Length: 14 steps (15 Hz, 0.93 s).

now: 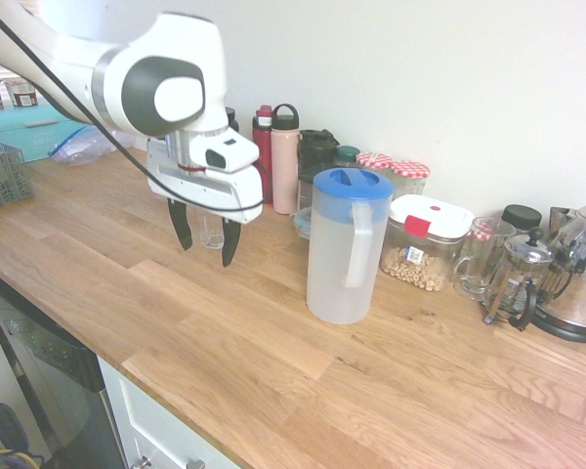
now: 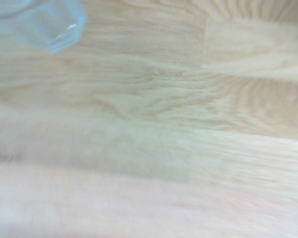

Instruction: Pour me some water

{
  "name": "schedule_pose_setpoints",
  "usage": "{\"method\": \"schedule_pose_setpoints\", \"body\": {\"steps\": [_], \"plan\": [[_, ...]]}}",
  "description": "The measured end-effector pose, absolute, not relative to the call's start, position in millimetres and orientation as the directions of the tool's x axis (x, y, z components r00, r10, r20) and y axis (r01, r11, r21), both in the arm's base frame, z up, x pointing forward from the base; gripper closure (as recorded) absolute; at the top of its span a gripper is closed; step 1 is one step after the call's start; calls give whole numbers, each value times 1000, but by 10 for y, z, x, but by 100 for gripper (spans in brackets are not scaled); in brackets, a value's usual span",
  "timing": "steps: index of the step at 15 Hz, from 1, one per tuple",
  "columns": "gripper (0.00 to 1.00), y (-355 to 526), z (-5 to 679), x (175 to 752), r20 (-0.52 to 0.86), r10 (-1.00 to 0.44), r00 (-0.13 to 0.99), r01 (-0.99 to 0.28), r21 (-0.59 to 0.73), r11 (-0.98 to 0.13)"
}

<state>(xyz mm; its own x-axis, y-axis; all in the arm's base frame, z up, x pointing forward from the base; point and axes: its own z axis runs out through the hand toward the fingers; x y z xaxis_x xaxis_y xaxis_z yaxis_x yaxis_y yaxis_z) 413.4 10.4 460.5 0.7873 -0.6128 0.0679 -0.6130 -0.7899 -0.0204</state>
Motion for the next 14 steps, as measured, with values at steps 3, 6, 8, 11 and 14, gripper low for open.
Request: {"method": "schedule_pose_setpoints", "body": {"steps": [3, 6, 8, 11, 14], "plan": [[0, -67, 5249, 3972, 73, -452, 889, -452, -16, -892], [0, -356, 5890, 3910, 111, -294, 949, -302, 64, -951], [0, -590, 6182, 3934, 153, -202, 967, -223, 138, -965], [0, -952, 6366, 3978, 174, -184, 967, -211, 154, -965], [0, -1461, 6278, 4075, 182, -230, 956, -249, 93, -964]]}}
